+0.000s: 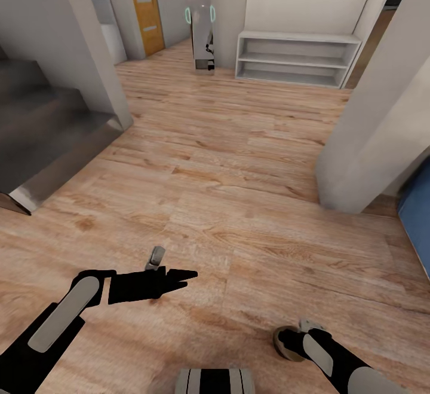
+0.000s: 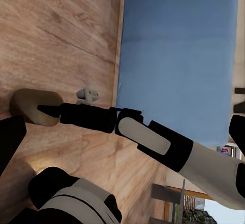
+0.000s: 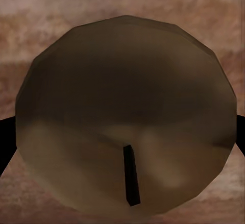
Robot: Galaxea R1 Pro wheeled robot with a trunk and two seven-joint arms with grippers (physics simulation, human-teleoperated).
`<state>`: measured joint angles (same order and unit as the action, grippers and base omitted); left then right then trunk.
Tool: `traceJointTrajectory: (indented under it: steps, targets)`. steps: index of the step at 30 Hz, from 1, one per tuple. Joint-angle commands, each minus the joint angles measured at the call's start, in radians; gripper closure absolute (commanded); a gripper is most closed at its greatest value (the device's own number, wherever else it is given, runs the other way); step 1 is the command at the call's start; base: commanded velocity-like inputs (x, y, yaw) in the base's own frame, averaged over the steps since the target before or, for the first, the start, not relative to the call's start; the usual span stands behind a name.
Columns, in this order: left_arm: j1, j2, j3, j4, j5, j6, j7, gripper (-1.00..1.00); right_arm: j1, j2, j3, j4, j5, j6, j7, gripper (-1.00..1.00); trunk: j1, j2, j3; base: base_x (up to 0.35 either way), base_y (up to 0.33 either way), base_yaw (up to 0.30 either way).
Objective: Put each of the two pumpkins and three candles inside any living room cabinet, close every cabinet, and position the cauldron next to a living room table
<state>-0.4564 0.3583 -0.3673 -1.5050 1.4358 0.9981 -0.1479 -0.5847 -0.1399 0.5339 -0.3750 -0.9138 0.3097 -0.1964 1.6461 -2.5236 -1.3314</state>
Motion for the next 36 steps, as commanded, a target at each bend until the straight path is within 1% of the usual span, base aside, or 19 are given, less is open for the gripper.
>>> traceJointTrajectory:
  steps: [1,10,11,34,36]
  targets:
    - [-0.001,0.001,-0.001,0.0,-0.009,0.001,-0.01,-1.0,0.0,-0.001,0.009,-0.002,-0.011,0.003,-0.009,-1.0,0.0,0.0,-0.001,0.0,0.0,0.0]
    - [-0.001,0.001,-0.001,0.0,-0.009,0.001,-0.01,-1.0,0.0,-0.001,0.009,-0.001,-0.011,0.003,-0.009,-1.0,0.0,0.0,-0.001,0.0,0.0,0.0]
    - [-0.001,0.001,-0.001,0.0,-0.009,0.001,-0.01,-1.0,0.0,-0.001,0.009,-0.001,-0.011,0.003,-0.009,1.0,0.0,0.0,-0.001,0.0,0.0,0.0]
    - [-0.001,0.001,0.001,0.0,-0.008,0.001,-0.01,-1.0,0.0,-0.001,0.009,-0.002,-0.01,0.003,-0.009,1.0,0.0,0.0,-0.001,0.0,0.0,0.0]
    - [-0.001,0.001,0.001,0.0,-0.008,0.001,-0.01,-1.0,0.0,-0.001,0.009,-0.001,-0.01,0.003,-0.009,1.0,-0.001,0.0,0.007,0.0,0.0,0.0]
